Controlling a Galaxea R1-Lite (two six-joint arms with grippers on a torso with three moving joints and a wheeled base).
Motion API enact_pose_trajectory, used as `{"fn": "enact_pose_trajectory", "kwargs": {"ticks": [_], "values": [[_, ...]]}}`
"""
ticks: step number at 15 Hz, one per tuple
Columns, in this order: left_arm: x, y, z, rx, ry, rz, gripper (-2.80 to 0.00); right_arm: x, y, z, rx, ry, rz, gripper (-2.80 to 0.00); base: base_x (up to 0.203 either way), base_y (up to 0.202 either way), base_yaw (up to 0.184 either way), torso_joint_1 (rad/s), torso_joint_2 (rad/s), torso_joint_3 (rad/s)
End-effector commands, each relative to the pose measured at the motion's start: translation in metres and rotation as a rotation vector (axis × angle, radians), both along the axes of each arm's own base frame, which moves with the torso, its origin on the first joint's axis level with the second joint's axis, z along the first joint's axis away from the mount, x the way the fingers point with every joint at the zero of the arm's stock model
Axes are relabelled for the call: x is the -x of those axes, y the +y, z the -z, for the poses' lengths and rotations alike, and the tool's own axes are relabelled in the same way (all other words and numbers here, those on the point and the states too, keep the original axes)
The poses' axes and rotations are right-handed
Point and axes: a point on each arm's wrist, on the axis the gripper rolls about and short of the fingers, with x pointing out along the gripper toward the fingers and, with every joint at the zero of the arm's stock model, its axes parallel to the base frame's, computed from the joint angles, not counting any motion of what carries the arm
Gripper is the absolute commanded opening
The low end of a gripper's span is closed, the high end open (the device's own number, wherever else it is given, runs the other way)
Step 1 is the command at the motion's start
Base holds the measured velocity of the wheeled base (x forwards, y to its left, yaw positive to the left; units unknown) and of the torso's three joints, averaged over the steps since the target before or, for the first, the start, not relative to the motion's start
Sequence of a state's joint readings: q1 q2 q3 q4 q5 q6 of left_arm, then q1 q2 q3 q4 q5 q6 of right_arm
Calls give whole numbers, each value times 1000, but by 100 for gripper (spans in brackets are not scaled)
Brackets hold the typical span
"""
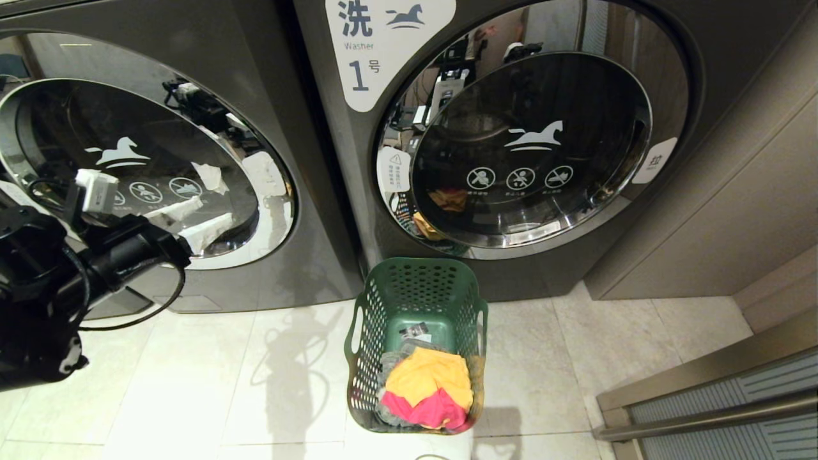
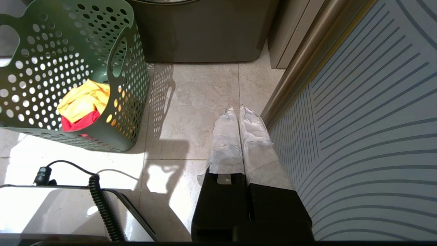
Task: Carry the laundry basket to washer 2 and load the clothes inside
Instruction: Open the lid of the washing machine
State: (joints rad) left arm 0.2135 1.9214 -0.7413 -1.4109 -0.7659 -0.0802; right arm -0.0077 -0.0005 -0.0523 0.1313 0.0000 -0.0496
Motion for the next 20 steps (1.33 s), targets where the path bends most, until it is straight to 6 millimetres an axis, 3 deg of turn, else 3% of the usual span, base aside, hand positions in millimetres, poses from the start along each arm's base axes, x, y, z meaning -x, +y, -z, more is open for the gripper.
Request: {"fn": "enact_pose_trajectory", "kwargs": {"ticks": [1,20], "values": [[-1,-1,1,-1,-3,6,0,0,0,0,1,1,0,-280,0,0,0,0,0,0],[4,-16,8,7,30,23,0,0,0,0,1,1,0,-280,0,0,0,0,0,0]]}}
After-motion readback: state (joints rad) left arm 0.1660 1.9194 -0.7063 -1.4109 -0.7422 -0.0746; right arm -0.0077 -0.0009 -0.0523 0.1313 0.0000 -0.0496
